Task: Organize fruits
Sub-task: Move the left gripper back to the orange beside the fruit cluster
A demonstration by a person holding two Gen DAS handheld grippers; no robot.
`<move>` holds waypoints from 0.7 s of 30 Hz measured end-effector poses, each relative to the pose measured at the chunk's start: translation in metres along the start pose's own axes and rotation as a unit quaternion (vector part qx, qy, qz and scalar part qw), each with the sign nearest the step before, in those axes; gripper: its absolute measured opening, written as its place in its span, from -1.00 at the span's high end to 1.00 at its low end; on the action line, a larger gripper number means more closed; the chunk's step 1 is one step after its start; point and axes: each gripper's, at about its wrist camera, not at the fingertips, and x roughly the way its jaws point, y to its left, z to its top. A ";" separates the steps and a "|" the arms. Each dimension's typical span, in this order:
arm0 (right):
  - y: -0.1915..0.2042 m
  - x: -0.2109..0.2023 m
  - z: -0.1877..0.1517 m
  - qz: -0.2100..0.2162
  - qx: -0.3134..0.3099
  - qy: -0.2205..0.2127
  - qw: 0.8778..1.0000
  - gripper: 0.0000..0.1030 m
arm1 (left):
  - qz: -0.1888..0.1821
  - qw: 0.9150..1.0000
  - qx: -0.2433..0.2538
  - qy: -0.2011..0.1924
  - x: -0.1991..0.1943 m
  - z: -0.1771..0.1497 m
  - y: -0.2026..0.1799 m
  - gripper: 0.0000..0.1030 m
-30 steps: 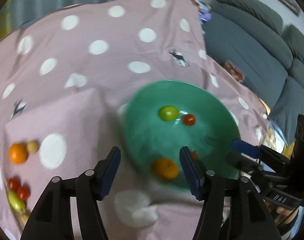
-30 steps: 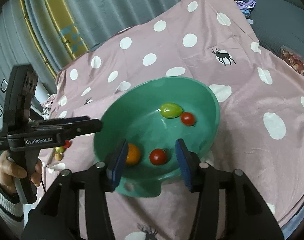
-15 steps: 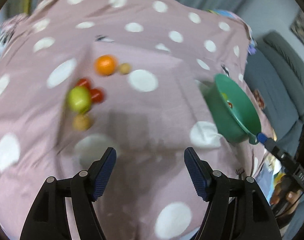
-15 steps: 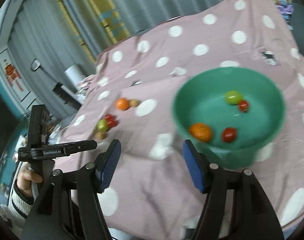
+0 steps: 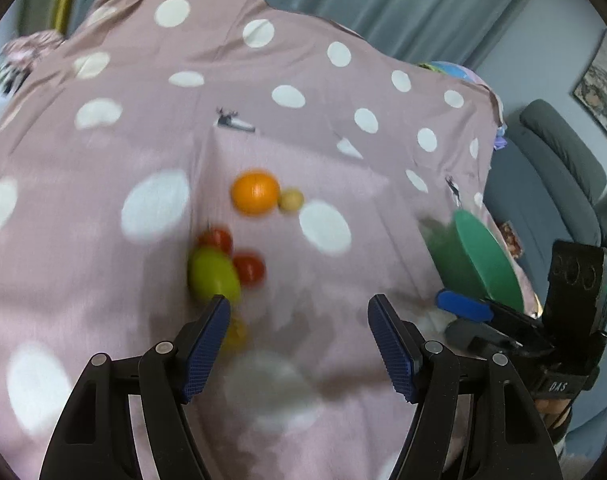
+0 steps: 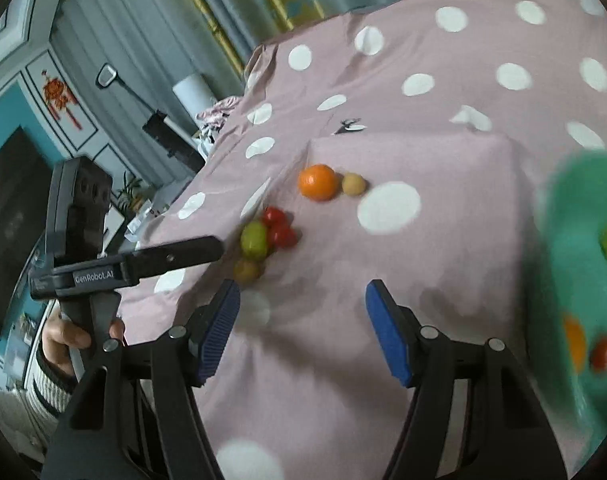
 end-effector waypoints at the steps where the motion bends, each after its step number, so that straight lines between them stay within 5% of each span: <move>1: 0.001 0.007 0.011 -0.006 -0.010 0.009 1.000 -0.29 | 0.011 1.000 0.010 0.007 0.006 0.016 0.000 -0.37; 4: 0.019 0.017 0.042 -0.027 -0.065 0.026 0.997 -0.29 | 0.040 0.998 0.040 0.013 0.008 0.046 -0.005 -0.37; 7: 0.034 0.014 0.047 -0.012 -0.081 0.035 0.996 -0.26 | 0.023 1.000 0.018 0.005 0.002 0.050 -0.007 -0.37; 18: 0.065 -0.042 -0.018 -0.033 -0.080 -0.007 0.996 -0.28 | 0.044 0.999 0.026 -0.006 -0.050 -0.012 -0.031 -0.37; 21: 0.070 -0.062 -0.028 -0.021 -0.069 -0.030 0.997 -0.29 | 0.010 0.999 0.005 -0.031 -0.067 -0.027 -0.034 -0.37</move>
